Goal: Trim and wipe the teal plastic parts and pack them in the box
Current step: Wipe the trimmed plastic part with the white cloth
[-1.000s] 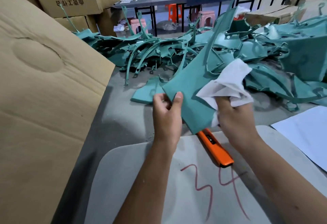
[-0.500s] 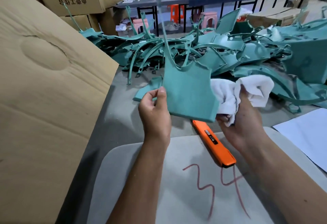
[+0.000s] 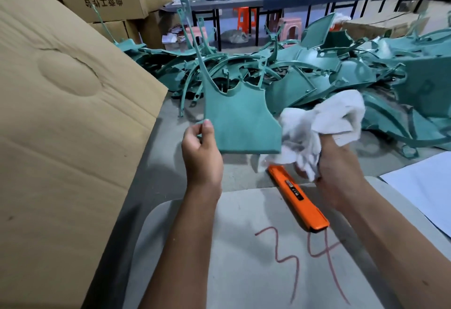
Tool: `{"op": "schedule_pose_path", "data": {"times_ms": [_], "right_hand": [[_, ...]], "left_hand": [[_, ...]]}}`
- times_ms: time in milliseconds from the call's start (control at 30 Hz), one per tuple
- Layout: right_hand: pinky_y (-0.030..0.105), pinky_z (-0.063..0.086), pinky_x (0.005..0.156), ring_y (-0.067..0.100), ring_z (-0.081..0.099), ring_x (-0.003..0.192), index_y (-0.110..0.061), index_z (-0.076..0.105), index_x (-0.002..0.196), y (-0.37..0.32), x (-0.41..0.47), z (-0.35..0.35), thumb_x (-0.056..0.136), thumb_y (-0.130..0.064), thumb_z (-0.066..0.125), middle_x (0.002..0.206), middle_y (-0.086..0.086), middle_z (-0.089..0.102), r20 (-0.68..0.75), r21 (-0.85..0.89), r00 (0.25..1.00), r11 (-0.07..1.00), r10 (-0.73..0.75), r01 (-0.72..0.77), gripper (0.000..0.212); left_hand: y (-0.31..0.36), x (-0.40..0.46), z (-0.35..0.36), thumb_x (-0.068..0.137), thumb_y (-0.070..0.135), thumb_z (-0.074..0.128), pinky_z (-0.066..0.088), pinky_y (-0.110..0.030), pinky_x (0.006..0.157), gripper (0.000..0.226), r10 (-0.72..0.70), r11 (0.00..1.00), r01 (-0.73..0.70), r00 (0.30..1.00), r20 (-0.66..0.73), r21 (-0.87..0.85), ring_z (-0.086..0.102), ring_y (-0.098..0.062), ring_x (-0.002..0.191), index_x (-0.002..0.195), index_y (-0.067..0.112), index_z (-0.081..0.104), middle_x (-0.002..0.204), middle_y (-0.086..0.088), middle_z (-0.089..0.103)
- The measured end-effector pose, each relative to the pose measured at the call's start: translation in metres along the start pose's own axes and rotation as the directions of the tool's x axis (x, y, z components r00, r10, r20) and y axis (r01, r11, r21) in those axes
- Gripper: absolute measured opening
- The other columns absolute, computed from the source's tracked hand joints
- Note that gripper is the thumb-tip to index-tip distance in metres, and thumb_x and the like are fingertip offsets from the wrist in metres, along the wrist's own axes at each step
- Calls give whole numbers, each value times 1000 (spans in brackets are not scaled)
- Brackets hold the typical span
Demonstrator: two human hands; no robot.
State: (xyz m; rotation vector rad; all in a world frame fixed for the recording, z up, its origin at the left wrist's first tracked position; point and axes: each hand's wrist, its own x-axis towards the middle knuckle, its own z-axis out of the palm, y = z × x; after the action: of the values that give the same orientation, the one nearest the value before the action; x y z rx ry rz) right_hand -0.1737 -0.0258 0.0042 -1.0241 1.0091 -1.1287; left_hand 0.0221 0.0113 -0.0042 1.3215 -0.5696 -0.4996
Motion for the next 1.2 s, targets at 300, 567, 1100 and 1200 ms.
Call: {"op": "schedule_pose_path", "data": {"times_ms": [300, 567, 1100, 1200], "right_hand": [[17, 29, 35, 4, 39, 34, -23, 54, 80, -2, -3, 9, 106, -28, 56, 49, -11, 49, -146, 160, 988, 985, -44, 67, 26], [30, 59, 72, 9, 70, 77, -27, 67, 95, 7, 4, 1, 107, -28, 46, 90, -7, 71, -53, 313, 998, 950, 18, -1, 24], [33, 59, 68, 14, 69, 73, -20, 67, 89, 13, 4, 3, 88, -22, 60, 78, -4, 72, 73, 42, 982, 984, -175, 173, 8], [42, 59, 76, 22, 69, 79, -21, 69, 86, 10, 2, 3, 85, -20, 62, 84, 3, 73, 204, -18, 966, 986, -157, 164, 7]], "left_hand": [[-3, -18, 12, 103, 26, 59, 40, -22, 43, 19, -29, 999, 35, 929, 369, -10, 55, -12, 53, 92, 16, 49, 69, 0, 63], [8, -45, 31, 95, 9, 69, 54, -26, 54, 21, -99, 932, 209, 933, 346, -298, 73, -34, 77, 115, 6, 65, 104, -18, 76], [6, -43, 32, 96, 5, 66, 57, -21, 52, 3, -267, 794, 383, 917, 296, -472, 65, -13, 53, 93, 4, 66, 74, -6, 73], [5, -40, 30, 96, 4, 65, 57, -21, 52, 2, -245, 799, 329, 943, 226, -504, 65, -12, 54, 94, 4, 65, 78, -7, 72]]}}
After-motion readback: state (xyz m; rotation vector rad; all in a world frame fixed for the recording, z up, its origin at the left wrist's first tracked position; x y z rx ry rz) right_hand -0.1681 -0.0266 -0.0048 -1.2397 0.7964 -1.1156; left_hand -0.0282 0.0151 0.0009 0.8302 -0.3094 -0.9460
